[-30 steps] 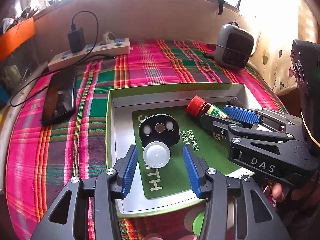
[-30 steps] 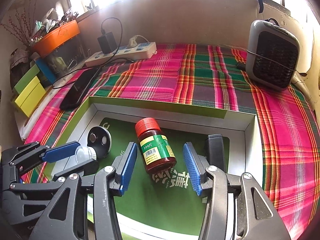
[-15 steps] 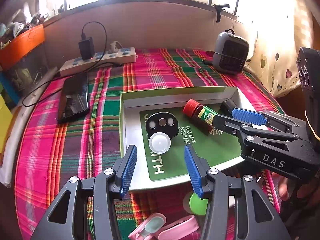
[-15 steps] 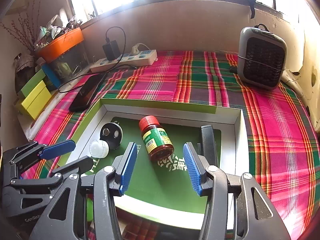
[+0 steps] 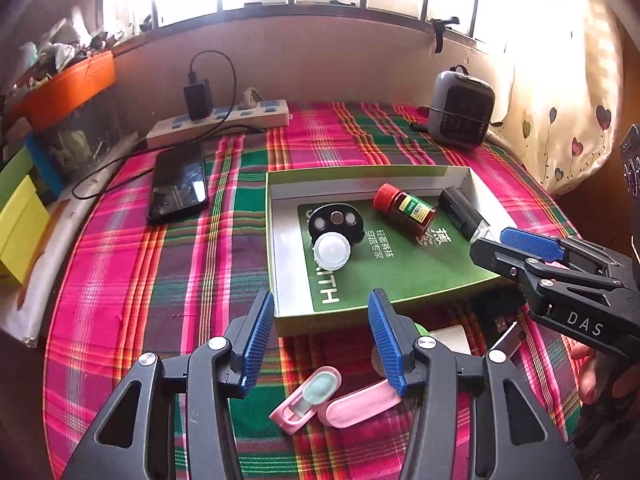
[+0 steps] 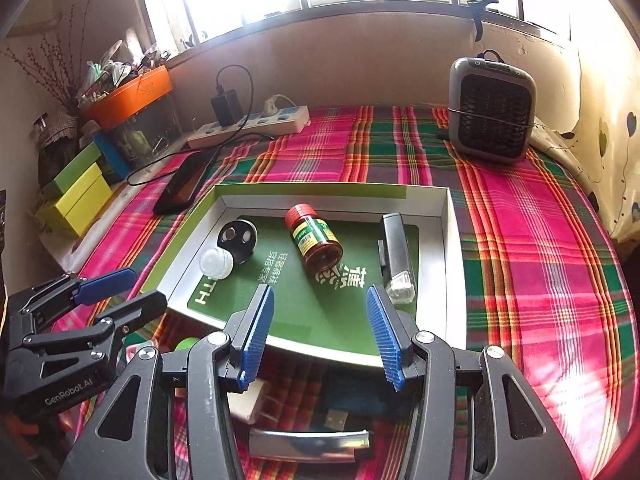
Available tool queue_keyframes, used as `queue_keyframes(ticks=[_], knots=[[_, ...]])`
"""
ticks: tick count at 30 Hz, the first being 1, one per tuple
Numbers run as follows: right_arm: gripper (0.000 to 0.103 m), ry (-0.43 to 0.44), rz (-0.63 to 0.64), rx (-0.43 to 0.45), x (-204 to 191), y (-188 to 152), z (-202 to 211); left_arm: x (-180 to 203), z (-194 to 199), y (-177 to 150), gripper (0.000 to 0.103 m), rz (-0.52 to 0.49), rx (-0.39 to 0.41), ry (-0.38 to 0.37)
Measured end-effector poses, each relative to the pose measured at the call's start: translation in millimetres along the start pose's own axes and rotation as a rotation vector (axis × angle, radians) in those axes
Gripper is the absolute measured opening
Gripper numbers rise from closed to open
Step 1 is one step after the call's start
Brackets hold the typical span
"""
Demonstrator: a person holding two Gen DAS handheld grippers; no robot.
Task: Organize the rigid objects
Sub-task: 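Withdraw both open tools from the tray toward the remaining items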
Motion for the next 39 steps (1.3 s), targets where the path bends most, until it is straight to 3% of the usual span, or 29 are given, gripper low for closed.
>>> queue_keyframes(ticks=[22, 33, 39], knots=[[0.05, -0.062, -0.034, -0.038, 4, -60, 21, -47, 14, -58, 0.049, 0.133, -0.023, -0.009], [0.05, -0.165, -0.04, -0.06, -6, -66, 15, -44, 12, -61, 0.049, 0.128, -0.029, -0.045], [0.06, -0.162, -0.027, -0.065, -12, -66, 14, -37, 10, -61, 0.049, 0.084, -0.042, -0.067]])
Point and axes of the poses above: each gripper's, at about its wrist camera, not at the fingertips, and z roughly against the way its jaws point, x to its right, y to its top, the point moved 3 cm from there along -z, roughly the way its jaws point, and after that the axes turned 4 degrees about -y, right-handed, at the moved point
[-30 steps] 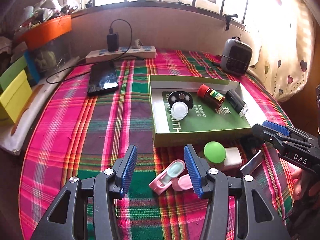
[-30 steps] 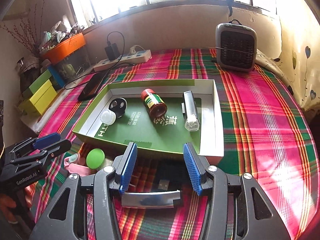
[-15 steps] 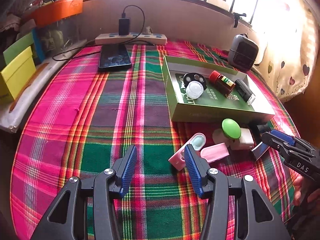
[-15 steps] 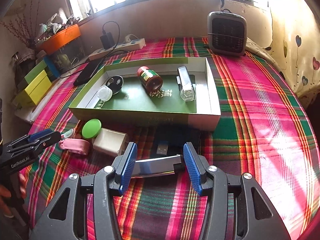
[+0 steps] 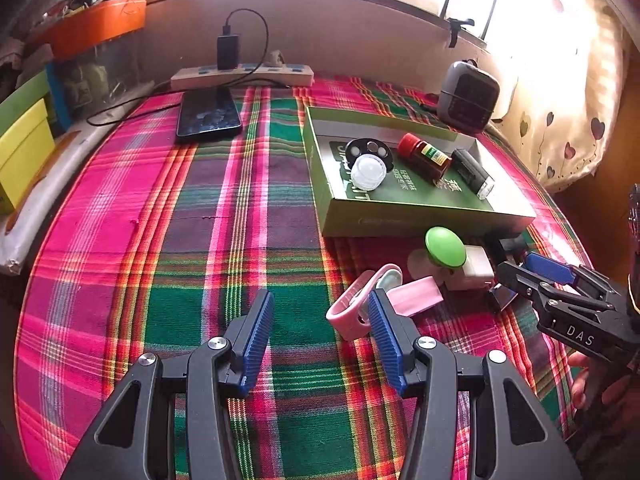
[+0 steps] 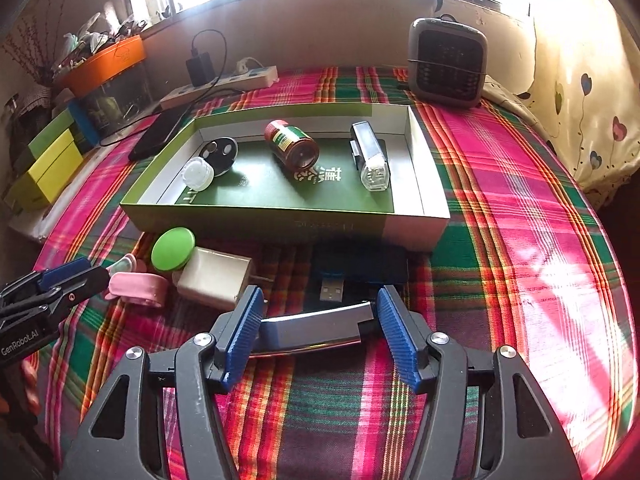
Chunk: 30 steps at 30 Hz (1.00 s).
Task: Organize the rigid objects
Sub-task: 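Withdraw both open tools from the tray toward the remaining items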
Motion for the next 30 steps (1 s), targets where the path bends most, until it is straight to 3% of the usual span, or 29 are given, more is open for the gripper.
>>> queue_keyframes(ticks=[19, 25, 30], knots=[[0.061, -0.083, -0.011, -0.018, 20, -15, 12, 20, -15, -2, 0.049, -0.093, -0.049, -0.035], [0.061, -0.041, 0.008, -0.001, 2, -7, 11, 14, -15, -2, 0.049, -0.086, -0.044, -0.003], [0.062, -0.066, 0.046, -0.01, -15, -5, 3, 9, -15, -2, 0.049, -0.081, -0.04, 0.006]])
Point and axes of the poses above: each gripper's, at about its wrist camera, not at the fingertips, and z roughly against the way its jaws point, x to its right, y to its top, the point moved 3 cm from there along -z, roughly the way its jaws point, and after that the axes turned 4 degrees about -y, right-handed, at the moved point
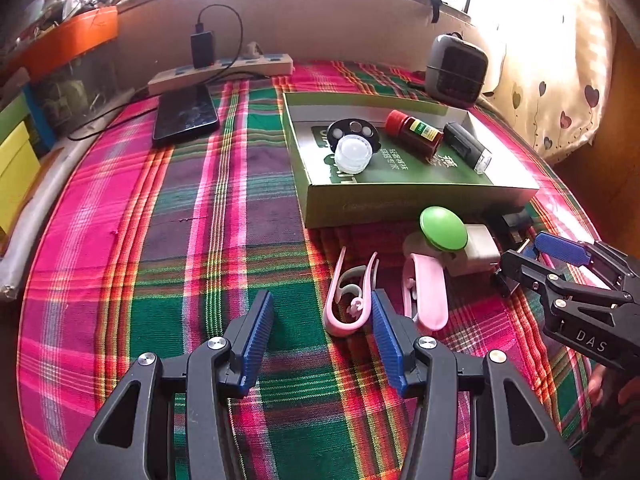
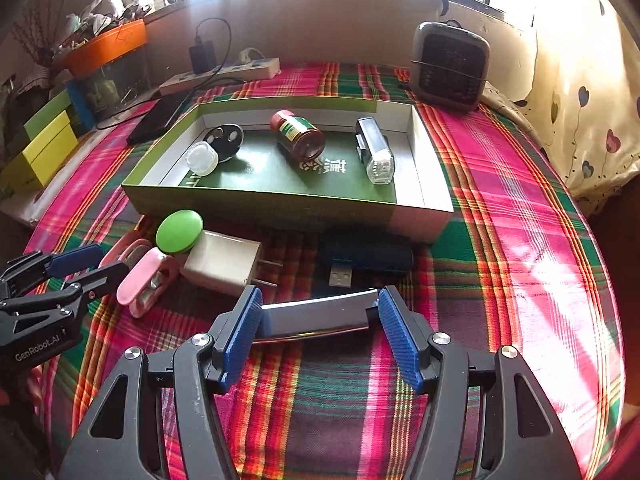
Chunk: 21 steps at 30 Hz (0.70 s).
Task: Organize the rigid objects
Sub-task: 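Withdraw both open tools from the tray toward the remaining items, then grasp the silver lighter with the right tool while the left tool grasps the pink earphone hook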
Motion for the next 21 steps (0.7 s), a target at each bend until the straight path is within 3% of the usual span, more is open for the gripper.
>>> queue_keyframes(ticks=[13, 16, 21], knots=[[0.063, -0.073, -0.087, -0.067, 7, 6, -5, 2, -2, 1, 0.049, -0.016, 0.0, 0.013], [0.063, -0.125, -0.057, -0.108, 0, 7, -14, 2, -2, 1, 0.049, -0.012, 0.001, 0.008], [0.063, -0.133, -0.042, -0.102, 0, 1, -10, 2, -1, 1, 0.049, -0.015, 0.001, 0.008]])
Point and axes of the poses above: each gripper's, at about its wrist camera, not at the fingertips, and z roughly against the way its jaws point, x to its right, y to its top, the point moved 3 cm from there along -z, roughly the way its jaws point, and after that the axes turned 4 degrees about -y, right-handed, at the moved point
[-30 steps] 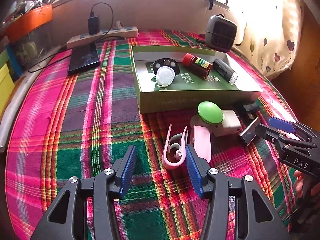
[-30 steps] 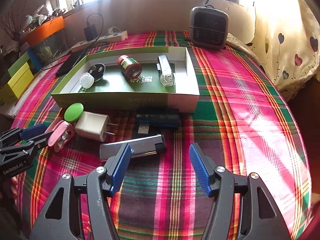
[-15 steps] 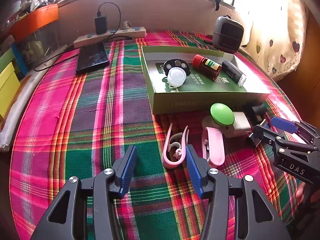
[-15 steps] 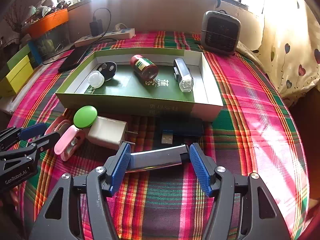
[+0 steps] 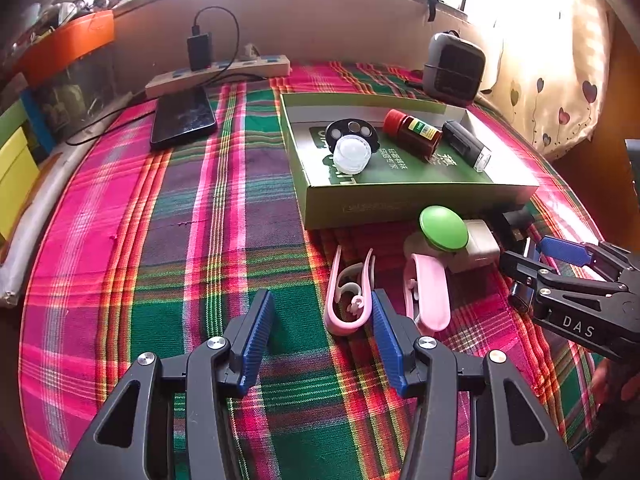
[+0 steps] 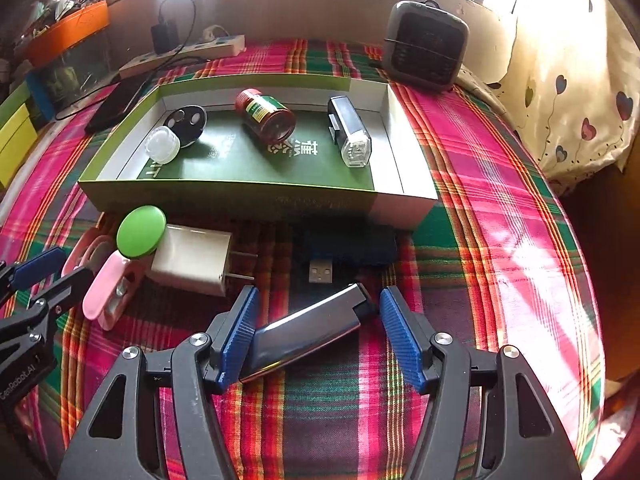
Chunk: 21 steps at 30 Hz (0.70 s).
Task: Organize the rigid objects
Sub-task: 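Grasp the silver lighter with the right tool while the left tool grasps the pink earphone hook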
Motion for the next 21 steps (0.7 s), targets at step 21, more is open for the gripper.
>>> queue_keyframes(ticks=[21], knots=[[0.063, 0.047, -0.063, 0.075, 51, -28, 8, 0, 0, 2, 0.049, -0.003, 0.004, -0.014]])
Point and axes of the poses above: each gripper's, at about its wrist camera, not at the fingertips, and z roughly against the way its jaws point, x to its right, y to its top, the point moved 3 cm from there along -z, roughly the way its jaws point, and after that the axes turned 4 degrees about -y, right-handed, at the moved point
